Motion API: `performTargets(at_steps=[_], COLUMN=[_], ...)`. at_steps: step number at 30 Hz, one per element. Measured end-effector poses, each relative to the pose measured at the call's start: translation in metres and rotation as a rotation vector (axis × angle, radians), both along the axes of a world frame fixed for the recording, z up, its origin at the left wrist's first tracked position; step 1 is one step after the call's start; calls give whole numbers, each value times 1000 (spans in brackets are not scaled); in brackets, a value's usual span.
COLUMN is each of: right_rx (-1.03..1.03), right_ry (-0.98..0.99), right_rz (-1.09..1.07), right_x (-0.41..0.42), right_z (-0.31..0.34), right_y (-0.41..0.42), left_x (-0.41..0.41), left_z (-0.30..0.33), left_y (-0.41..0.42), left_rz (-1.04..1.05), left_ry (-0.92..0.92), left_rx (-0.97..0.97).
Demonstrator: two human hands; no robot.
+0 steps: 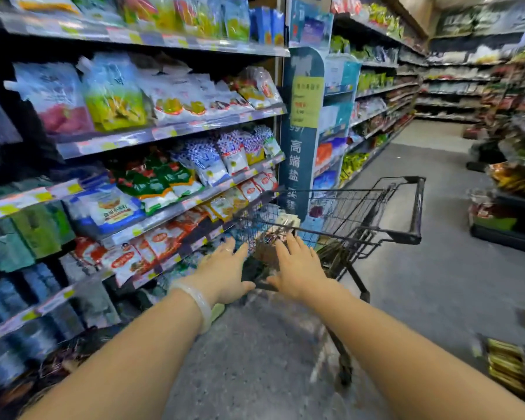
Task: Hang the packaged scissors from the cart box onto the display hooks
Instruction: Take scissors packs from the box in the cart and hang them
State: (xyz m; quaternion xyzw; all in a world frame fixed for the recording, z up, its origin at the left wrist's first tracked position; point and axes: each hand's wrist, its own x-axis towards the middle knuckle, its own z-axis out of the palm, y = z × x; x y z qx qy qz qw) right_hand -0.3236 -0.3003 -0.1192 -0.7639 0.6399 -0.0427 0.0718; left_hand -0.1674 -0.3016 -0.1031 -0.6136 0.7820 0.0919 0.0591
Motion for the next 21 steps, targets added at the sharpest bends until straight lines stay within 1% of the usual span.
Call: performTargets(at_steps=[5, 8, 11, 16, 21], right_rx=[47, 52, 66, 85, 175], right_ry=[2, 12, 31, 2, -49], right_rz=[-11, -41, -95, -196, -270], right_x=[-15, -22, -26, -38, -62], right_z=[-29, -44, -51, -53, -79], right_y=[-90, -155, -228, -343, -423], left_x=[-12, -16, -20, -32, -58], left_z=[-27, -40, -42, -39, -68], left_y=[-94, -165, -246, -377, -462], left_rz=[-17, -55, -84, -140, -223], left_ry=[-14, -22, -11, 39, 37], left_rx=[52, 63, 70, 60, 132])
